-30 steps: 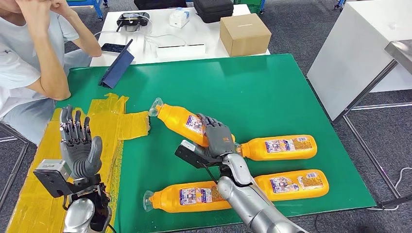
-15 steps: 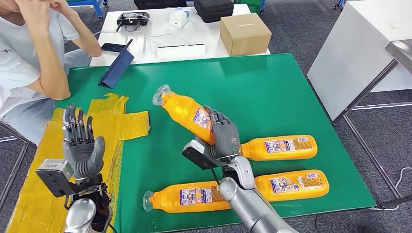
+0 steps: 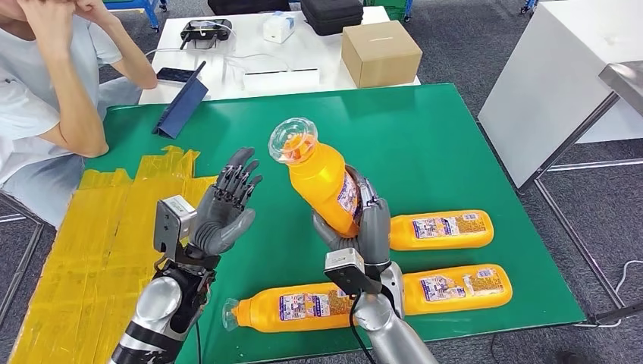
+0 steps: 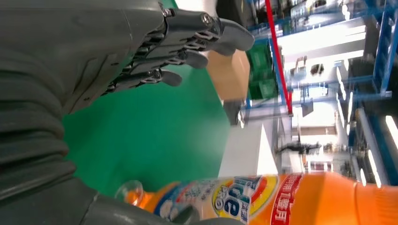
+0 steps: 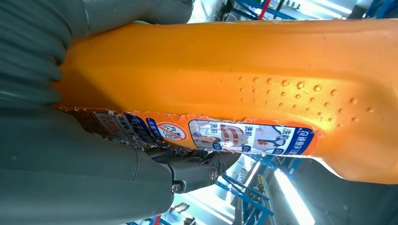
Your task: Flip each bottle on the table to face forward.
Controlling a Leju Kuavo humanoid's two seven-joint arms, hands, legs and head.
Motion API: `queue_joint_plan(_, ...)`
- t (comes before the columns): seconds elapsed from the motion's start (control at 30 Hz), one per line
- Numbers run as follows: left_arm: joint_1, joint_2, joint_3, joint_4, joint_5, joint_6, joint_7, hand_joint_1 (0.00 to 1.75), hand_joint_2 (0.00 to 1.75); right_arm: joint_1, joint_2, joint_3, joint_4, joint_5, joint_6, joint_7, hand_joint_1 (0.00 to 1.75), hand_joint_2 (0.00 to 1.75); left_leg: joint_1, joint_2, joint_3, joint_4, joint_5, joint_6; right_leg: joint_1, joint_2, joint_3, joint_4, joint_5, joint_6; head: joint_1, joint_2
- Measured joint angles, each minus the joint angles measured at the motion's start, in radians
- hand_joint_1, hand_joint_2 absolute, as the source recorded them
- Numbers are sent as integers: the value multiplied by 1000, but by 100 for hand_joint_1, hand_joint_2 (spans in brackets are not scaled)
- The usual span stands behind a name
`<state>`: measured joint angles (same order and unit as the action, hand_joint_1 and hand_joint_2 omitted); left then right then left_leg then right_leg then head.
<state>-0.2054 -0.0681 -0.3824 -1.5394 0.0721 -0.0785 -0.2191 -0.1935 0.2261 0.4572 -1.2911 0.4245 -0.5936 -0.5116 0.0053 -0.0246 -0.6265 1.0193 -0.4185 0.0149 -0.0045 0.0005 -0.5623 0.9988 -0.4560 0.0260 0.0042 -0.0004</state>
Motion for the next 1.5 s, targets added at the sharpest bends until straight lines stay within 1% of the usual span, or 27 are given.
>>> queue_joint_plan(0.17, -22, 14, -42, 19, 20, -3, 3, 0, 175, 2, -2, 12, -22, -10, 2, 2, 175, 175, 0, 1, 0, 0, 0, 0, 0, 0, -1, 0, 0, 0, 0, 0)
queue_joint_plan(0.3, -29, 22, -62, 27, 29, -3, 2, 0, 175, 2, -5, 26, -25, -21, 24, 12, 174, 175, 0, 2, 0, 0, 0, 0, 0, 0, -1, 0, 0, 0, 0, 0)
queue_joint_plan(0.37, -31, 25, -69, 28, 34, -4, 1, 0, 175, 0, -6, 34, -25, -29, 52, 24, 174, 175, 0, 2, 0, 0, 0, 0, 0, 0, -1, 0, 0, 0, 0, 0)
queue_joint_plan(0.5, -36, 28, -79, 29, 42, -5, -6, 0, 175, -10, -11, 58, -18, -57, 155, 42, 175, 175, 0, 2, 0, 0, 0, 0, 0, 0, -1, 0, 0, 0, 0, 0)
queue_joint_plan(0.57, -39, 28, -82, 30, 42, -3, -10, 0, 175, -14, -11, 67, -14, -62, 179, 42, 175, 175, 0, 1, 0, 0, 0, 0, 0, 0, 0, 0, 0, 0, 0, 0)
queue_joint_plan(0.83, -40, 29, -82, 30, 40, 0, -15, 0, 175, -16, -12, 74, -11, -63, 186, 42, 175, 175, 0, 1, 0, 0, 0, 0, 0, 0, 0, 0, 0, 0, 0, 0)
queue_joint_plan(1.03, -24, 33, -97, 25, -15, 48, -64, 0, 175, -24, -20, 86, 22, -74, 198, 53, 175, 175, 0, 1, -1, 0, 0, 0, 0, 0, -1, 0, 0, 0, 0, 0)
queue_joint_plan(1.5, -22, 33, -117, 20, -71, 70, -92, 0, 175, -41, -19, 108, 60, -38, 220, 72, 175, 175, 0, 1, -1, 0, 0, 0, 0, 0, -1, 0, 0, 0, 0, 0)
